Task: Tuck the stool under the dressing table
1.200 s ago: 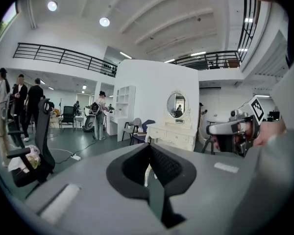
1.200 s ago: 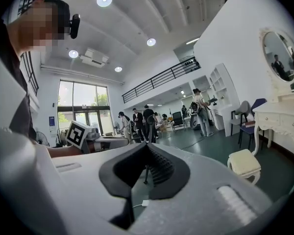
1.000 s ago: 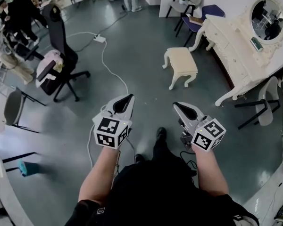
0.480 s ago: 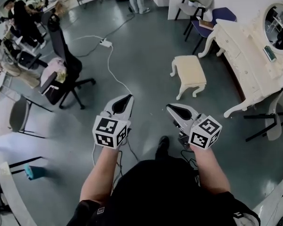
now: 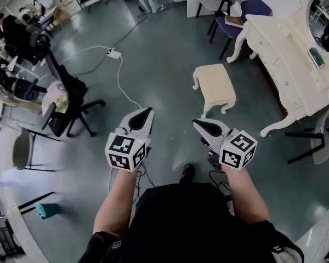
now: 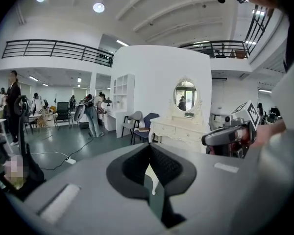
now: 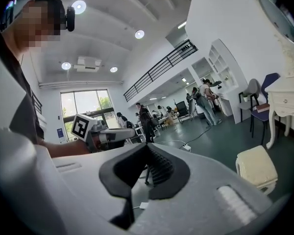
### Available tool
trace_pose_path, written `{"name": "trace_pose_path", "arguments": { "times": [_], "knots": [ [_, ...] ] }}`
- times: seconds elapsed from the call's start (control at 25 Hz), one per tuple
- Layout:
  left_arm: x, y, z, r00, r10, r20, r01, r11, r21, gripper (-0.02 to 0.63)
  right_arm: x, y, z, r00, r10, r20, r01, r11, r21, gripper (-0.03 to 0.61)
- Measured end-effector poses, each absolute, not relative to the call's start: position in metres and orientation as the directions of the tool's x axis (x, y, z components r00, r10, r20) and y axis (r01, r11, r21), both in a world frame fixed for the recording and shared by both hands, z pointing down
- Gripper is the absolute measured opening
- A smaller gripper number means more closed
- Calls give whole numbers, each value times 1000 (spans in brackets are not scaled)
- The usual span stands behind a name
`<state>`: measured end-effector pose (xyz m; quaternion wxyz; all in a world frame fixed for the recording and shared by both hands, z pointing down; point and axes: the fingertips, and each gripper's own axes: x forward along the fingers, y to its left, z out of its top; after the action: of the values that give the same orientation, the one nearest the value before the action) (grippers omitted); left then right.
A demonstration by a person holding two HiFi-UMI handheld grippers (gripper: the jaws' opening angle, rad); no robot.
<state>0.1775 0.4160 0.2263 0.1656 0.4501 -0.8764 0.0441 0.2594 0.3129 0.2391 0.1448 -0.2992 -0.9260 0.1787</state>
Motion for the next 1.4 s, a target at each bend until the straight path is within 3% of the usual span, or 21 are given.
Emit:
{"name": "trace_pose_path", "arguments": {
  "times": [0.52, 1.12, 1.4],
  "knots": [
    [107, 357, 241, -466, -817, 339, -846, 523, 98, 20, 204, 250, 259, -822, 521, 227, 390, 808, -443, 6],
    [-103, 278, 255, -253, -919, 302, -948, 298, 111, 20, 18, 187, 270, -907, 298, 299, 170, 906, -387, 6],
    [-154, 269, 281, -191, -922, 336, -949, 261, 178, 20, -9, 179, 291, -908, 230, 351, 67, 905, -420, 6]
  ]
}}
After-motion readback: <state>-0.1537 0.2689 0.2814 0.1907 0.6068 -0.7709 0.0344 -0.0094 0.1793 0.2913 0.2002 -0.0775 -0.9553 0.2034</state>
